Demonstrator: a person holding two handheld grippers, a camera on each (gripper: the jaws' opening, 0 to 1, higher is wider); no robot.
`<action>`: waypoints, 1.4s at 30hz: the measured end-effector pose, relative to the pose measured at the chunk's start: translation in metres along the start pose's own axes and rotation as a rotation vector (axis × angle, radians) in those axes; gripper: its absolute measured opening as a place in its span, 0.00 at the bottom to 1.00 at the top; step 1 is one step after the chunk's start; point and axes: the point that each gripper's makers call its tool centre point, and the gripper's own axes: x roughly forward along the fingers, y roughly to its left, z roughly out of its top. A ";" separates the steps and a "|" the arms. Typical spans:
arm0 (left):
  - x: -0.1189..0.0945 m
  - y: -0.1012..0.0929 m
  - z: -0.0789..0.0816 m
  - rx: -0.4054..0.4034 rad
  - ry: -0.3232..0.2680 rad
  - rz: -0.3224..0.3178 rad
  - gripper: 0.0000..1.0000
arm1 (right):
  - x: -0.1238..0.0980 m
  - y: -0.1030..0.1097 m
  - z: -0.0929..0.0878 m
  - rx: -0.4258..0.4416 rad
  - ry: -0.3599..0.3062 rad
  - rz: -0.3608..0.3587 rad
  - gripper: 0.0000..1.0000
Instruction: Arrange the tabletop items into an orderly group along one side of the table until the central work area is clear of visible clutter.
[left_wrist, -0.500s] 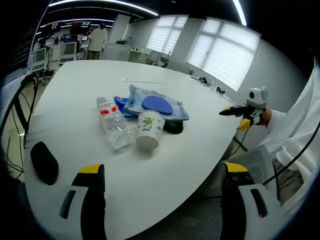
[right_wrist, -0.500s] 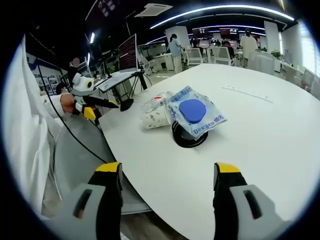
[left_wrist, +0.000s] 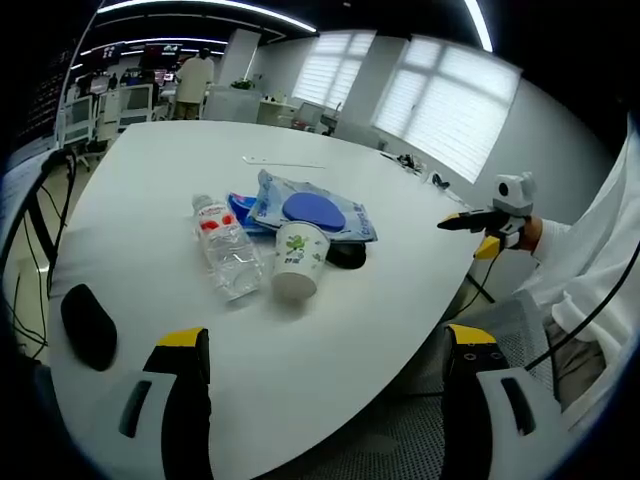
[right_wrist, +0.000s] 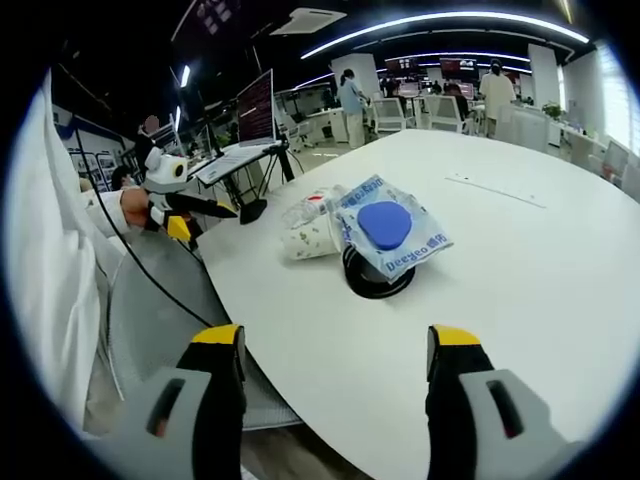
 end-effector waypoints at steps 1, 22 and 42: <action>0.000 0.000 0.000 0.001 0.000 0.000 1.00 | 0.000 0.000 0.000 0.000 0.001 0.000 0.73; -0.003 0.001 0.005 0.012 0.000 -0.004 1.00 | -0.003 -0.001 0.006 -0.013 0.001 -0.004 0.74; -0.001 0.002 0.015 0.029 -0.008 -0.008 1.00 | -0.004 -0.004 0.014 -0.022 -0.009 -0.007 0.73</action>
